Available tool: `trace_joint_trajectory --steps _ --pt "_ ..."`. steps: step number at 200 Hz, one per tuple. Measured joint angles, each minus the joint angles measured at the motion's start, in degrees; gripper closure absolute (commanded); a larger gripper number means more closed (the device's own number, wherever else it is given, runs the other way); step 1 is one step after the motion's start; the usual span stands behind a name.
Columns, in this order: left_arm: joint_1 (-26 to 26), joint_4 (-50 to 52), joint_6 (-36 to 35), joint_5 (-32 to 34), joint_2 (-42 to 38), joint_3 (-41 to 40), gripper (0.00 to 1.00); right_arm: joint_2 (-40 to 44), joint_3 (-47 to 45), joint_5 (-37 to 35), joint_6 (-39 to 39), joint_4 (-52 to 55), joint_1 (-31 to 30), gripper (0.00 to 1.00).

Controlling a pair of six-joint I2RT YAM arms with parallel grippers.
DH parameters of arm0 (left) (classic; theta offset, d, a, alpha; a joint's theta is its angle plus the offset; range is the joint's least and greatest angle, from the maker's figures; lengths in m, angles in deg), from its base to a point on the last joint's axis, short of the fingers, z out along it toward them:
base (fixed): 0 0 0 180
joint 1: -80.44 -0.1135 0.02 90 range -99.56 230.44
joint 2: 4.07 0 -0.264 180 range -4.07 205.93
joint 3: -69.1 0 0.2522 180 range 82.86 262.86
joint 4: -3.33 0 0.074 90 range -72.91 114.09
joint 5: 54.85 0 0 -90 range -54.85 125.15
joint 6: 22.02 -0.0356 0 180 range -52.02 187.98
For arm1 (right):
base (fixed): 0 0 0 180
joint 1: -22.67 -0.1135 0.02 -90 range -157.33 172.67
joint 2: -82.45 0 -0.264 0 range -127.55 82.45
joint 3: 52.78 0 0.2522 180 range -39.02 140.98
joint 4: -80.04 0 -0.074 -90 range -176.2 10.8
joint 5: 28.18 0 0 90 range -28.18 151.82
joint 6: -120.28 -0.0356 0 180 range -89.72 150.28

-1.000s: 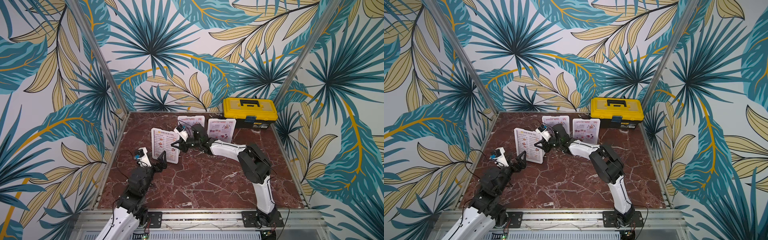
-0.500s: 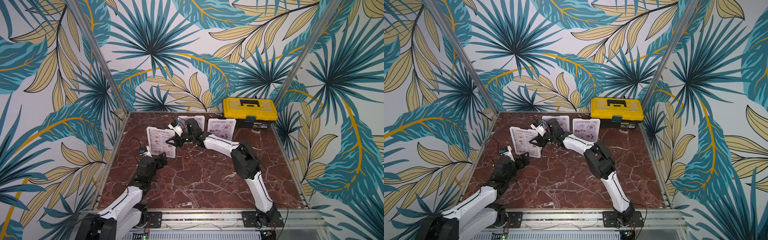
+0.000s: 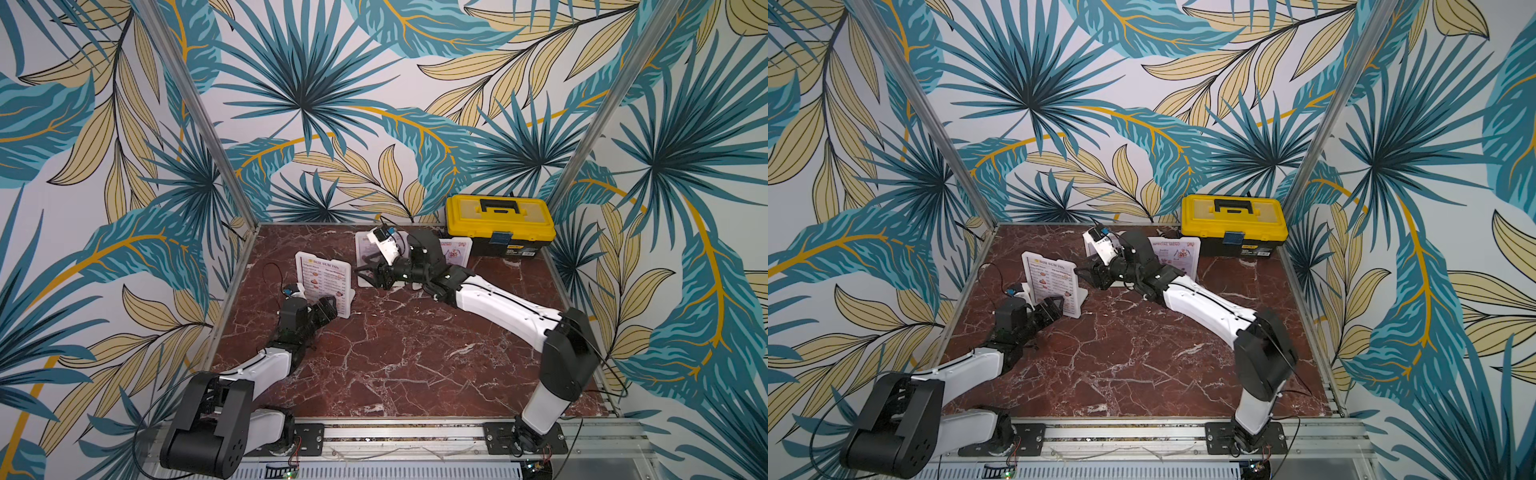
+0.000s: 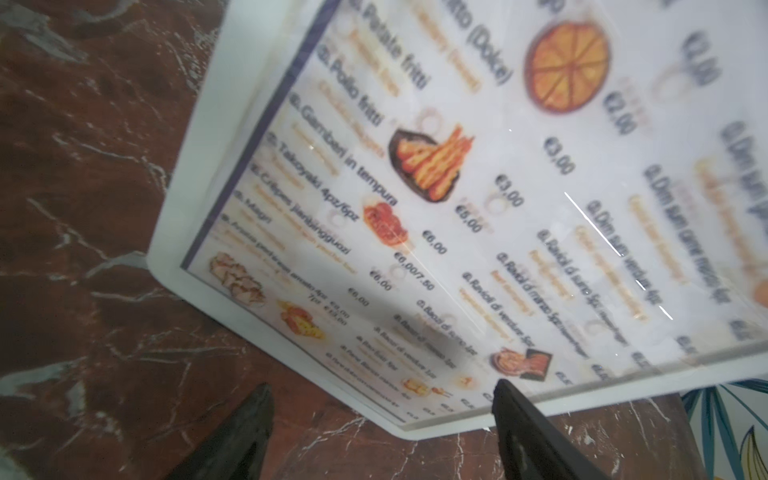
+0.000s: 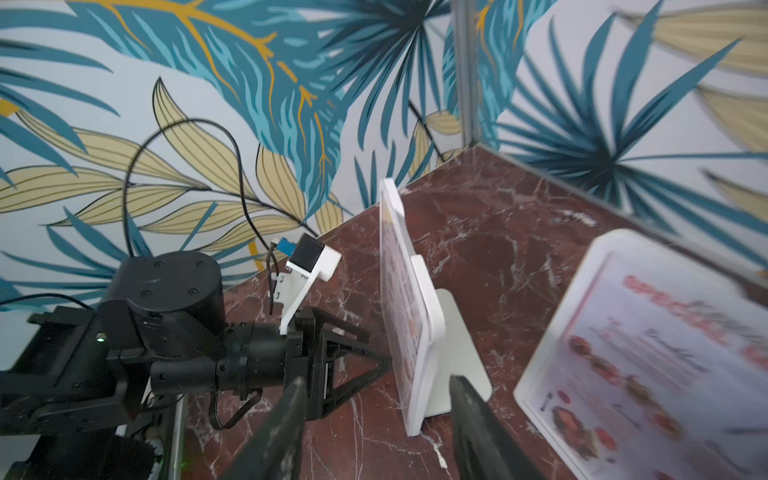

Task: Insert the menus into the narrow rack
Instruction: Move the narrow rack to the center of the board.

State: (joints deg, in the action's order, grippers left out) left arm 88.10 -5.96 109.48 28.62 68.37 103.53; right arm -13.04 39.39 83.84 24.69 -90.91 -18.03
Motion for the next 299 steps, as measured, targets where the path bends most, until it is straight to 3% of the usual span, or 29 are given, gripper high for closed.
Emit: trace_joint_trajectory --steps 85,186,257,299 --pt "2.6 -2.5 3.4 -1.7 4.4 0.6 0.17 24.8 -22.8 -13.4 -4.7 -1.2 0.1 0.39" --pt "3.3 -8.8 6.9 0.0 19.0 6.3 0.18 41.7 -35.4 -20.3 -7.8 3.6 0.2 0.38" --pt "0.8 -10.3 6.2 5.3 21.2 7.7 0.18 61.2 -45.5 -24.8 -10.9 9.8 0.2 0.36" --pt "0.5 -11.5 4.8 5.3 28.2 14.7 0.2 66.0 -47.5 -27.0 -13.4 13.6 0.2 0.36"
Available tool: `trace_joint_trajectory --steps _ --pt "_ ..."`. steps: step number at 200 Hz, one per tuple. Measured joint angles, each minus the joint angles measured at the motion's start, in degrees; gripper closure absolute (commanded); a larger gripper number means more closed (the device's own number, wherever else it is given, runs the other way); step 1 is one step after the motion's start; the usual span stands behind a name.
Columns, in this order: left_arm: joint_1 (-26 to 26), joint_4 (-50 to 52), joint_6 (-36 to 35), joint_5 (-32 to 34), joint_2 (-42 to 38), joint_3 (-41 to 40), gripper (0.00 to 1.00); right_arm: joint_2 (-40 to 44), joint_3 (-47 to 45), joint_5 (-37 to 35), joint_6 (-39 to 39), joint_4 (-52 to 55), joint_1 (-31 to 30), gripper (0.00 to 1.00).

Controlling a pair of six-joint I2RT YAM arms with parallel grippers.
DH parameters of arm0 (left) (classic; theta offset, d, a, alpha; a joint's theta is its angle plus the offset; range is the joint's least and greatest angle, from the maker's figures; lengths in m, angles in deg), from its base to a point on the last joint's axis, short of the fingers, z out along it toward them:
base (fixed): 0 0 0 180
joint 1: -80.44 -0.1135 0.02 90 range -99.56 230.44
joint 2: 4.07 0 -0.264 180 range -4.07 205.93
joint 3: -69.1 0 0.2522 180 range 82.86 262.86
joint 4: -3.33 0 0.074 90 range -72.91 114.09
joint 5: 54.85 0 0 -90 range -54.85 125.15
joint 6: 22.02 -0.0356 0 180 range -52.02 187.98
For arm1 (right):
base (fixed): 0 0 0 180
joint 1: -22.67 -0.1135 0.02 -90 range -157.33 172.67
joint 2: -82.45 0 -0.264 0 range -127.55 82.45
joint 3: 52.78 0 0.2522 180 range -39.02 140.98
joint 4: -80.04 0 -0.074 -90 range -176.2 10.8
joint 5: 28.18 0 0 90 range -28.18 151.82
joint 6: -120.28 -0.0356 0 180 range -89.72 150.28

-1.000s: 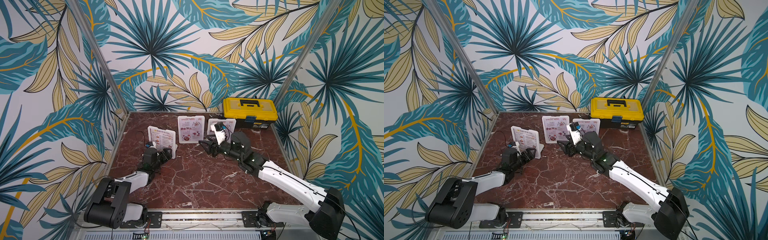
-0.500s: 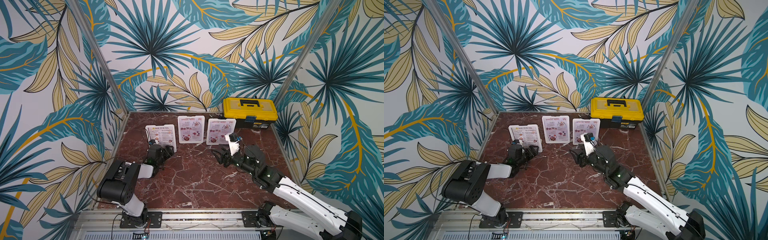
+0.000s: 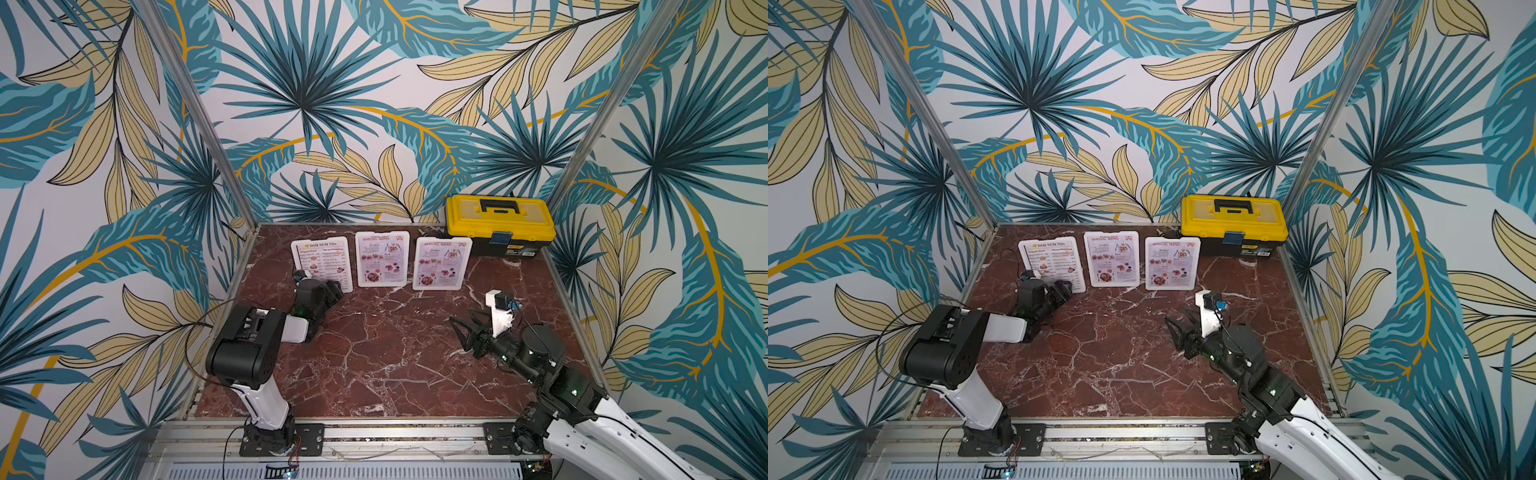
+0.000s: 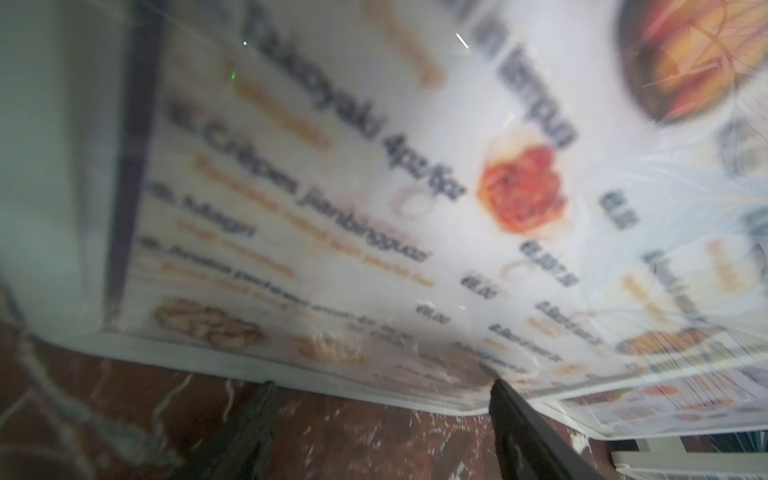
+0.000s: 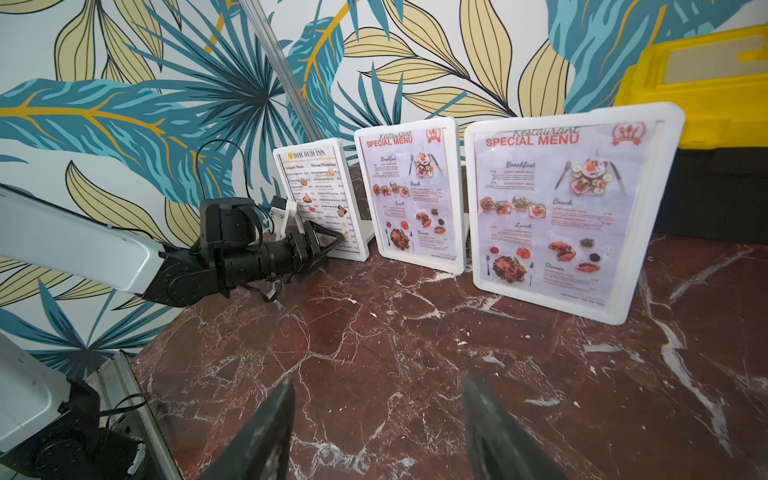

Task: Insert the menus into the narrow rack
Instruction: Move the narrow rack to the center of the board, then reset both arms

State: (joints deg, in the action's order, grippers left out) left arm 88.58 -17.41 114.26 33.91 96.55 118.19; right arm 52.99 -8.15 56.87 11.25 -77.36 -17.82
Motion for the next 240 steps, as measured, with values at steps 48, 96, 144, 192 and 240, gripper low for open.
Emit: trace_joint_trajectory --steps 48,96,144,192,240 --pt "-0.3 0.3 -1.8 2.1 -0.4 0.2 0.08 3.4 -1.1 -6.4 -3.0 5.2 0.0 0.21" --pt "-0.5 1.4 -5.2 4.3 -16.3 -6.8 0.0 3.2 -1.1 -24.7 -3.7 8.0 0.0 0.01" --pt "-0.9 6.2 -13.7 8.1 -34.8 -10.6 0.0 -1.9 -11.5 -46.3 8.7 -8.2 2.2 0.01" --pt "-1.7 11.1 -19.9 25.0 -43.0 -12.3 0.0 -17.8 -16.2 -46.1 19.6 -27.5 18.0 0.01" --pt "-6.8 10.1 -30.5 25.8 -39.7 -14.9 0.01 -33.9 -16.7 -41.0 21.9 -38.7 25.3 0.01"
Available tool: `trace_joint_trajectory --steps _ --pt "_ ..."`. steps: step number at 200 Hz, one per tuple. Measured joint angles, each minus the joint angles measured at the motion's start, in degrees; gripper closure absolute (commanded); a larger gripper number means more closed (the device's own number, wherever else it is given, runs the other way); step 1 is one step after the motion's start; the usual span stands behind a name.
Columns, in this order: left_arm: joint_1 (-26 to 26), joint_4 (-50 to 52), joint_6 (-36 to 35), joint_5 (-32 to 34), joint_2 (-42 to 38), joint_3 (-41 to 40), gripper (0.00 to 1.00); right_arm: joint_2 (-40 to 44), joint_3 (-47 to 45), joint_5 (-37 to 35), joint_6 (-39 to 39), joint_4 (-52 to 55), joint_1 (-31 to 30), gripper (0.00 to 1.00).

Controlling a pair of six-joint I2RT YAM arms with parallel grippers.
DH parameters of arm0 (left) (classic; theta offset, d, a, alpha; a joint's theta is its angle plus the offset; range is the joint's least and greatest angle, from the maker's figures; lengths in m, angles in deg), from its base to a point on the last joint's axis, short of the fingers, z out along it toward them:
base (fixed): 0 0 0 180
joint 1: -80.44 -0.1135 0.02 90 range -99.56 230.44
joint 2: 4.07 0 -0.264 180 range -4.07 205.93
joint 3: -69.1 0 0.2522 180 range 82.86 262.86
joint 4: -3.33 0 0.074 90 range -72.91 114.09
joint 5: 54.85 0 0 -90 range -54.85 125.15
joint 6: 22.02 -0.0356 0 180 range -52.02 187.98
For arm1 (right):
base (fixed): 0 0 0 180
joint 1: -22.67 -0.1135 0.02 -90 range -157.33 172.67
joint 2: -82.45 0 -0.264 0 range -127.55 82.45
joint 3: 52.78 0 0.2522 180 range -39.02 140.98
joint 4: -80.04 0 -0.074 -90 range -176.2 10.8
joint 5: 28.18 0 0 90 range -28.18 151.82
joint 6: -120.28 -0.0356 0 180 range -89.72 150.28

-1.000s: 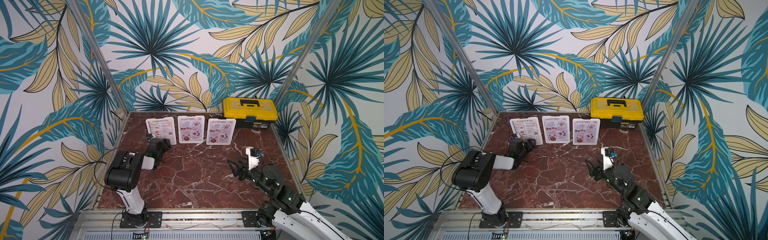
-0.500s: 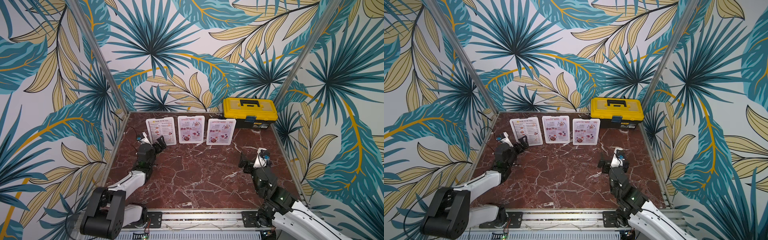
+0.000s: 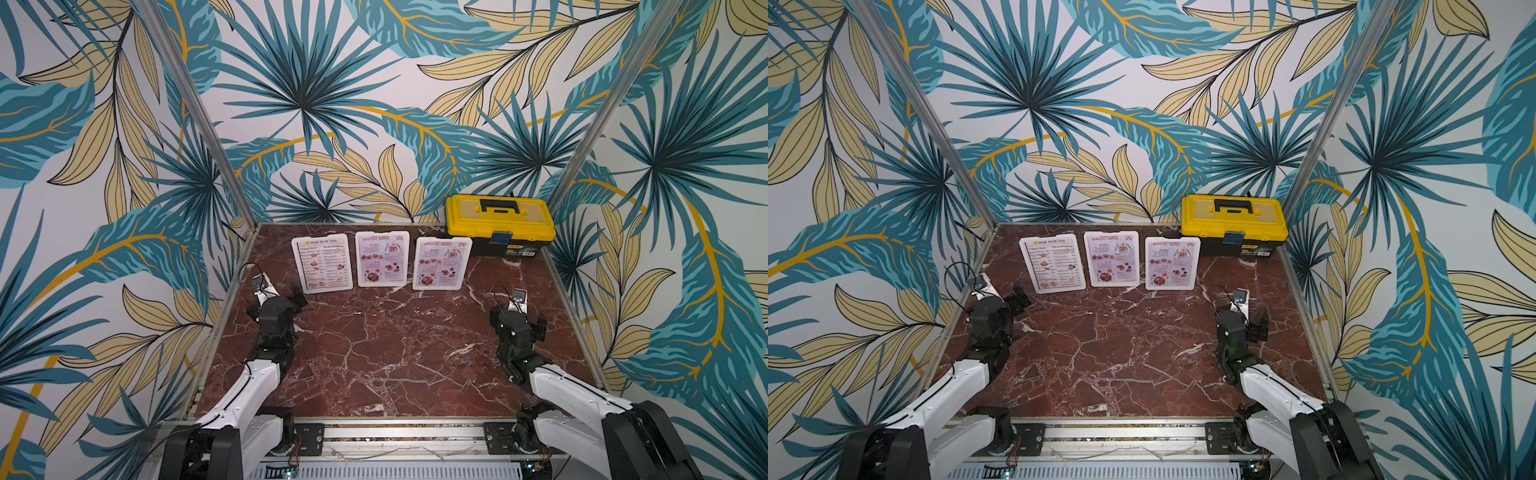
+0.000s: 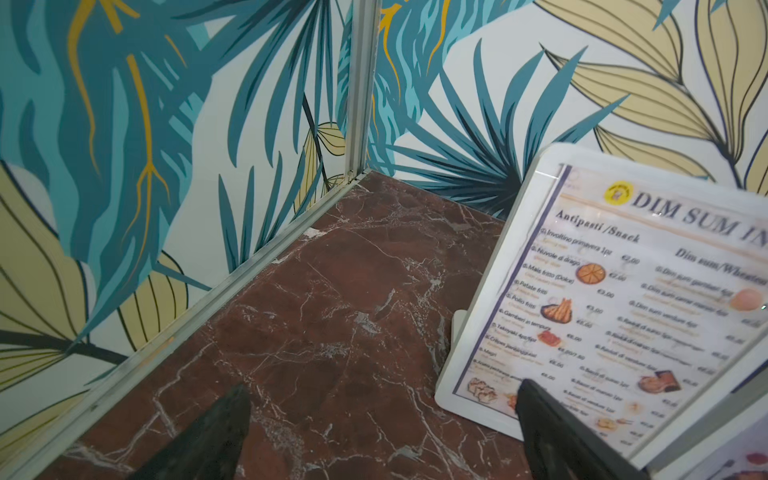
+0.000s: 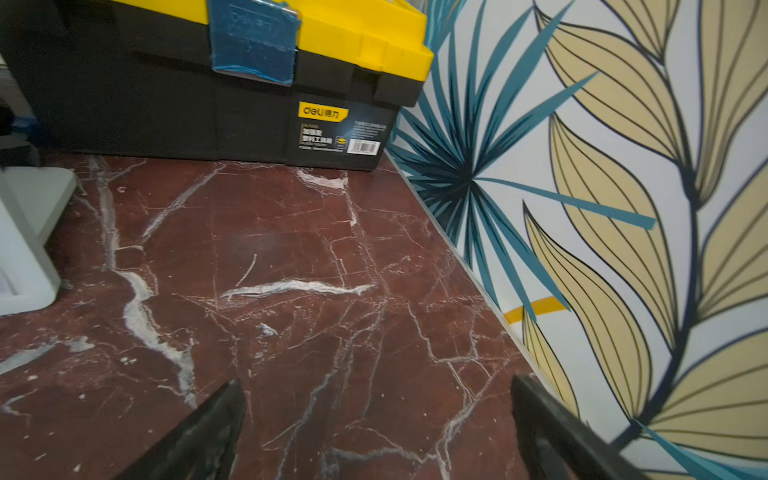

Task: Insert the menus into the narrow rack
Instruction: Reset both arms

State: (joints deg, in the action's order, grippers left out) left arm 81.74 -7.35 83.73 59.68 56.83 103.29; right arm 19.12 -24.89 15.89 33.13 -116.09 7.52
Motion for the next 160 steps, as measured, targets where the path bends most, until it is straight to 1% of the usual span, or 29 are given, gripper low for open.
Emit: trace_joint_trajectory --steps 14,37,59,69,87,101,114,134,160 --pt "-1.9 -2.7 -2.0 -0.4 5.3 -0.1 0.0 -2.4 0.0 2.0 1.6 -4.6 0.5 0.01" --pt "-3.6 -6.3 -3.7 -3.5 12.1 -0.2 0.01 -6.6 0.5 5.9 2.9 -10.7 2.2 0.01" --pt "-3.8 -11.8 -5.2 -6.1 18.8 0.8 0.0 -11.1 3.1 10.5 3.4 -13.3 4.0 0.01" --pt "-3.5 -14.1 -6.6 -8.6 21.7 1.1 0.0 -12.3 4.1 12.6 3.0 -14.1 5.0 0.01" --pt "-3.2 -19.5 -8.7 -11.6 25.9 1.1 0.0 -15.1 4.3 16.1 2.1 -18.7 7.1 0.01" --pt "-3.0 -21.7 -9.8 -13.1 27.2 1.0 0.0 -18.3 4.9 18.8 1.4 -20.2 8.8 0.01" --pt "-3.0 -23.5 -10.5 -13.9 27.4 1.0 0.0 -18.8 5.0 21.0 -0.3 -19.6 10.6 0.01" --pt "-2.8 -25.6 -11.3 -14.5 27.4 1.0 0.0 -21.6 4.1 22.6 -1.3 -26.0 12.5 0.01" --pt "-2.8 -26.8 -11.7 -14.8 27.4 1.0 0.0 -21.9 5.1 23.8 -2.6 -22.9 12.6 0.01"
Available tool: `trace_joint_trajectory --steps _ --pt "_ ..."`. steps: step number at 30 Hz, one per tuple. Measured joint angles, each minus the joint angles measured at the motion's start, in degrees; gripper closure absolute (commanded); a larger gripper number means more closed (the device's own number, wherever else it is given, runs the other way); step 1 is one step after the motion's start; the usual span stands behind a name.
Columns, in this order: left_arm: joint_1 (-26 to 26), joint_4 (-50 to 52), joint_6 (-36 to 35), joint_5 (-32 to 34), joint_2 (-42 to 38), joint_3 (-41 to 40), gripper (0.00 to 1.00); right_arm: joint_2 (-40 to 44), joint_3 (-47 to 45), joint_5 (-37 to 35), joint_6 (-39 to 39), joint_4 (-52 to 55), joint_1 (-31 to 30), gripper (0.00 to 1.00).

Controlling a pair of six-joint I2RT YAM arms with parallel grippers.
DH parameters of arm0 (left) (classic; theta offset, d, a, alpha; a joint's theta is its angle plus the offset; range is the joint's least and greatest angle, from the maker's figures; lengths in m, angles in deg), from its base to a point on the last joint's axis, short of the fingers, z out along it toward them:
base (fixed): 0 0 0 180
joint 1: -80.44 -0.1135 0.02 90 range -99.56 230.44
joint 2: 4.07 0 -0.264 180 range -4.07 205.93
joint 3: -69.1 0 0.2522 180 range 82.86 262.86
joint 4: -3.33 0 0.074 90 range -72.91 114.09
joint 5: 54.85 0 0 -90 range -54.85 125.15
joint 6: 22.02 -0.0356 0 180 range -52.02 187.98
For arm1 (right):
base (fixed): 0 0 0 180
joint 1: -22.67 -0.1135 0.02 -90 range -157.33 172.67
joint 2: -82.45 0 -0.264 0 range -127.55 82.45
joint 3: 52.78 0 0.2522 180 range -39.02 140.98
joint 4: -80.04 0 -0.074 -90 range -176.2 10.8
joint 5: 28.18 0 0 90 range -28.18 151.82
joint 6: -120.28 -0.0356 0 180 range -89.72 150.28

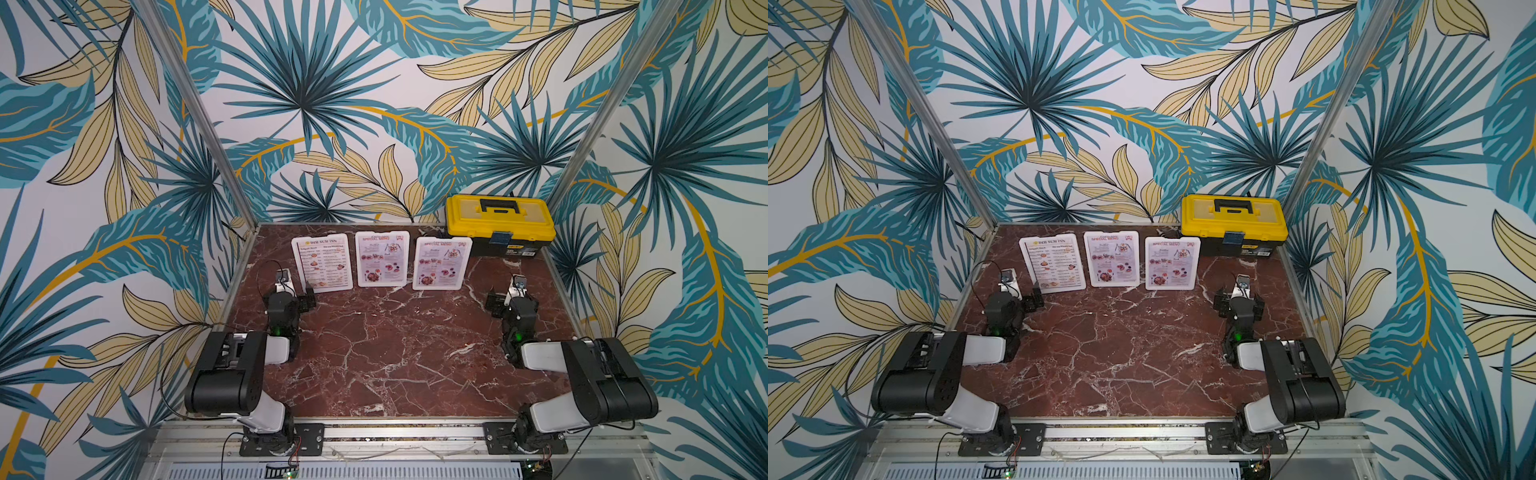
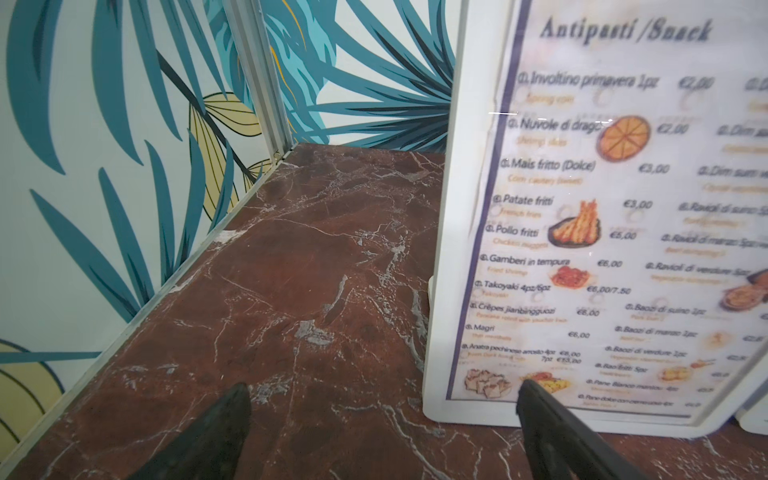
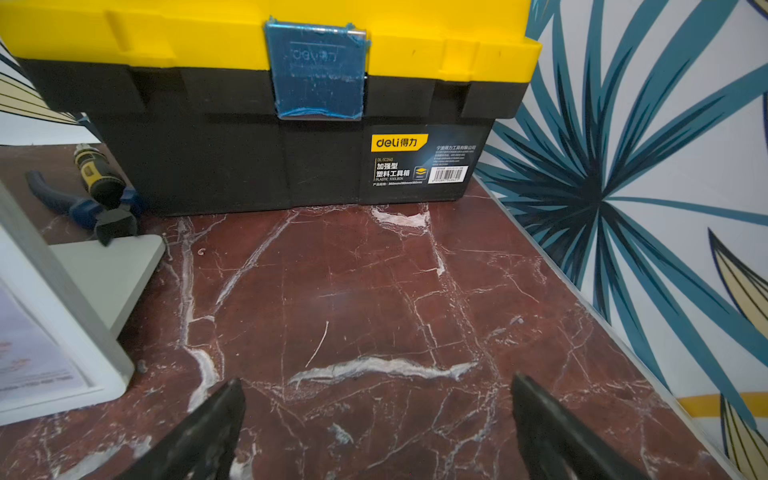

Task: Insert the menus into the narrow rack
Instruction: Reset both arms

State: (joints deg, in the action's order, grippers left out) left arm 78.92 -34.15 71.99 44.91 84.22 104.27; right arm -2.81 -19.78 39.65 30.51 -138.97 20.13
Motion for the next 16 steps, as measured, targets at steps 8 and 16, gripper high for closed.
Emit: trace_joint_trajectory --steps 8,16 --pt "0.2 -0.5 -0.3 0.0 0.0 0.0 0.01 -0.1 1.2 0.6 0.0 0.0 0.0 0.01" --pt "0.3 -0.5 -0.7 0.0 0.0 0.0 0.0 -0.1 1.2 0.8 0.0 0.0 0.0 0.01"
